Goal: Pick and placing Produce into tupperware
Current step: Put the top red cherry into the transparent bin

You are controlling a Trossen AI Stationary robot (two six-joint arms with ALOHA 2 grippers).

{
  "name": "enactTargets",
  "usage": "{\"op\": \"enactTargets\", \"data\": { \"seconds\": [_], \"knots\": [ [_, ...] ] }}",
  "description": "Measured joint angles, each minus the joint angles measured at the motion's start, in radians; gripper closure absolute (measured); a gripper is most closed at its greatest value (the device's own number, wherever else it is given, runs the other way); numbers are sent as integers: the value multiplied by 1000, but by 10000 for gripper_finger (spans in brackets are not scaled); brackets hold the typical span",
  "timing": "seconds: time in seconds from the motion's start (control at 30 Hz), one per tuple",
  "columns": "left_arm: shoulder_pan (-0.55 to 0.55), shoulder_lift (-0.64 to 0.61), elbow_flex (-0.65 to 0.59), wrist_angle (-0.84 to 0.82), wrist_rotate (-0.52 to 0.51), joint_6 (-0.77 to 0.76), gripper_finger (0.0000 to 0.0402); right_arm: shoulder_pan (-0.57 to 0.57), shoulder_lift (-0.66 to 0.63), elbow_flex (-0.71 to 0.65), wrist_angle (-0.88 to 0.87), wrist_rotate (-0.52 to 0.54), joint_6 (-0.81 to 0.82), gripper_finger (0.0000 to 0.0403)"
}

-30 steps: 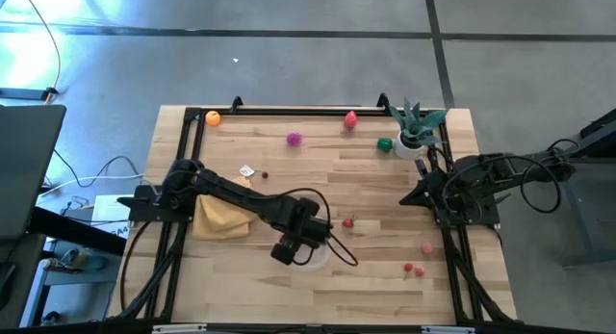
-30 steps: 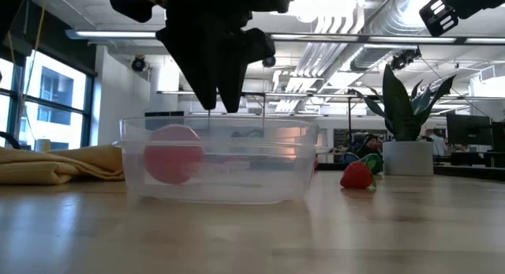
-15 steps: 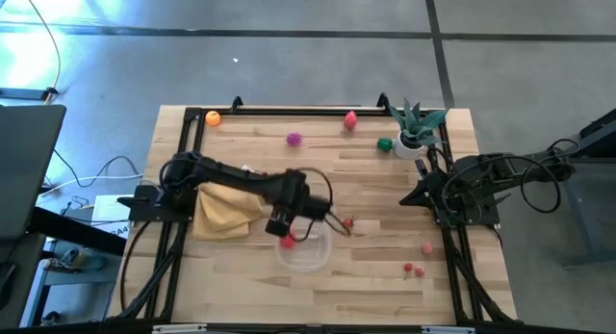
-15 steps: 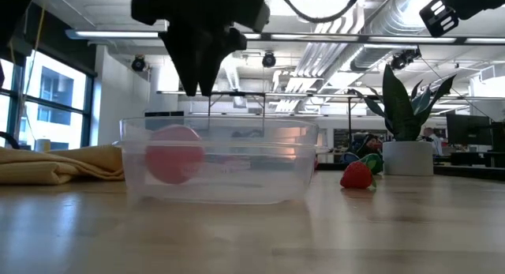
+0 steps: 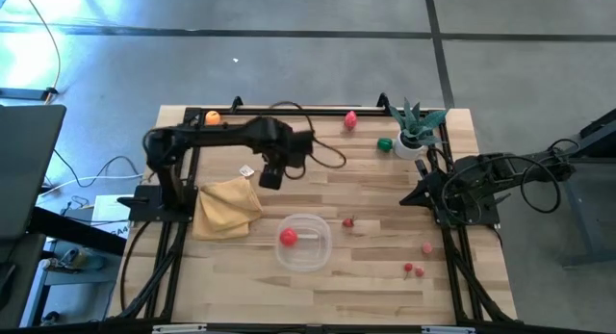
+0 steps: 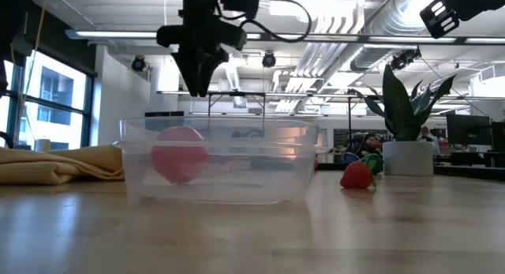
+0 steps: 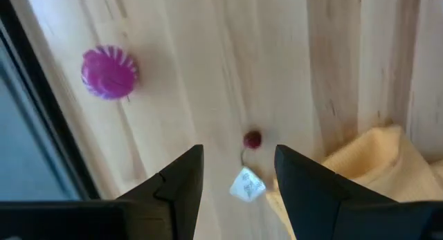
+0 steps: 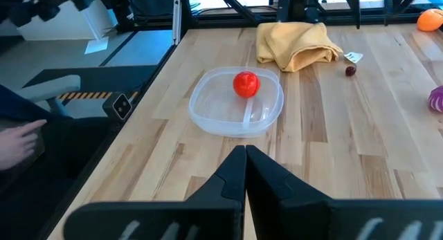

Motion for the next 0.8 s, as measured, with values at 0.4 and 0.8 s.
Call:
{"op": "enactTargets", "data": {
  "seconds": [0.4,0.8],
  "knots": [
    [115,-144,-389,277,66,86,236,0,0,0,0,0,0,402],
    [195,-144,-548,437,142,140,236,0,0,0,0,0,-1,402]
  ]
}}
